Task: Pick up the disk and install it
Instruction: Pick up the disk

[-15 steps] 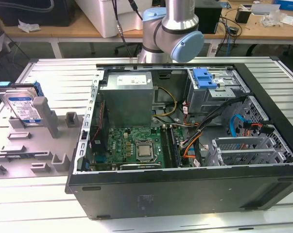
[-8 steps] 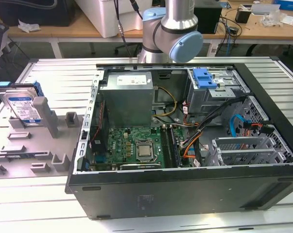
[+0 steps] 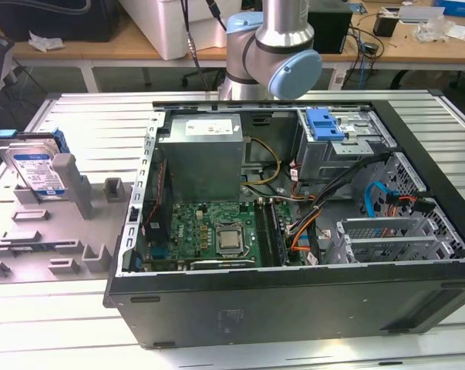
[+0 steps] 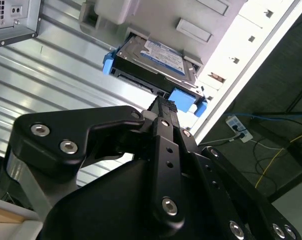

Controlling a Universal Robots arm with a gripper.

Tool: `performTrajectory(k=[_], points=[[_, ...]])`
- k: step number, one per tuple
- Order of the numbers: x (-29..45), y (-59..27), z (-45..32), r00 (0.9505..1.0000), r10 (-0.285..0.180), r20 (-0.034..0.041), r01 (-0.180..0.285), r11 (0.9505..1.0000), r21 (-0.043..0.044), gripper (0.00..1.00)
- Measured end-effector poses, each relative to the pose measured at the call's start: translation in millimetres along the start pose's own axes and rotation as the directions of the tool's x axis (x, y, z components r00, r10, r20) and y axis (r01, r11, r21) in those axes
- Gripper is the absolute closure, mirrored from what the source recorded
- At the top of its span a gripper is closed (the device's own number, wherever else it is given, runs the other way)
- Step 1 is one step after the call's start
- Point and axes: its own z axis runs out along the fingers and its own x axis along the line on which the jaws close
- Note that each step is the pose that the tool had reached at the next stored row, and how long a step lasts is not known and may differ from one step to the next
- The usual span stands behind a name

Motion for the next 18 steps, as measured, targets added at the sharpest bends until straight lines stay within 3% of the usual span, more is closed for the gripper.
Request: performTrajectory(k=[18], points=[[0.4,2.0,0.2,1.0,0.0,-0.002,0.0,1.0,-0.0001,0.89]])
